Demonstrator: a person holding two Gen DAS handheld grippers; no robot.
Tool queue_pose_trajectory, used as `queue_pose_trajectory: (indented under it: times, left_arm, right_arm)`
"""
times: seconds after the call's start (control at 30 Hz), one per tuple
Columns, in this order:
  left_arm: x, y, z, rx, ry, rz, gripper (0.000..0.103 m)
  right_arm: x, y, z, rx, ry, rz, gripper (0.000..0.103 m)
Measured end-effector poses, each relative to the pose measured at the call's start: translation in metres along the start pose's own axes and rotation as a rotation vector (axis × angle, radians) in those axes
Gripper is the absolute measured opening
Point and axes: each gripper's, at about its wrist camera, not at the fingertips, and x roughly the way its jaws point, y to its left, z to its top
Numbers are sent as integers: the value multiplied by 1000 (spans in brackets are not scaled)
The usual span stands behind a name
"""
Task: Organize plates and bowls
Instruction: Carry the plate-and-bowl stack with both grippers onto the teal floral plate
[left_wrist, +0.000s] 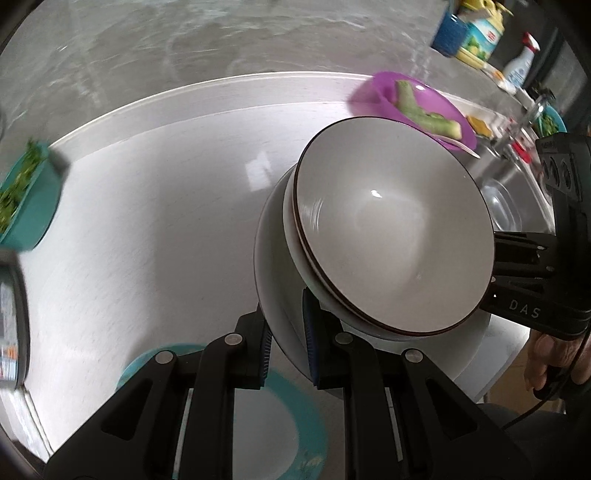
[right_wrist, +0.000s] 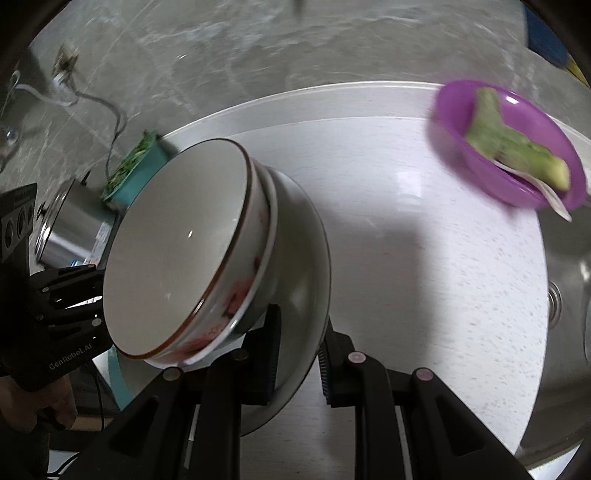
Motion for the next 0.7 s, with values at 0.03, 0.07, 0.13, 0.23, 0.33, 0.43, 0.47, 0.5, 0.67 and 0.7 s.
queue_pose_trajectory:
  times: [0.03,0.07,0.13,0.23,0.33,0.43,0.47,0.5,0.67,0.7]
  left_arm:
    - [-4,5,-4,-11,-3,5,14]
    - [-9,12,-9,-24,-7,12,14]
    - [-18,22,-18,-49,-14,25,14]
    - [-34,42,-38,-93,-20,44,14]
    - [-44,57,-53,-123,-21,59,14]
    - [-53,74,-72,-158,-20,75,14]
    - [-57,80,-81,-174,-17,80,14]
    - [-57,83,-85,-183,-16,82,14]
    - [-67,106,-118,-236,-2,98,14]
    - [-68,110,-123,-241,0,99,14]
  right_arm:
    - [2,7,1,-14,4,7,20]
    - [4,13,1,-26,9,15,20]
    - [6,24,0,-51,20,30,20]
    - [12,43,-1,-87,36,52,20]
    - [19,62,-4,-122,51,72,20]
    - [24,79,-8,-155,66,91,20]
    - [26,86,-9,-169,72,97,20]
    - [28,91,-10,-177,76,102,20]
    - [40,115,-11,-220,103,123,20]
    - [43,120,-12,-228,109,126,20]
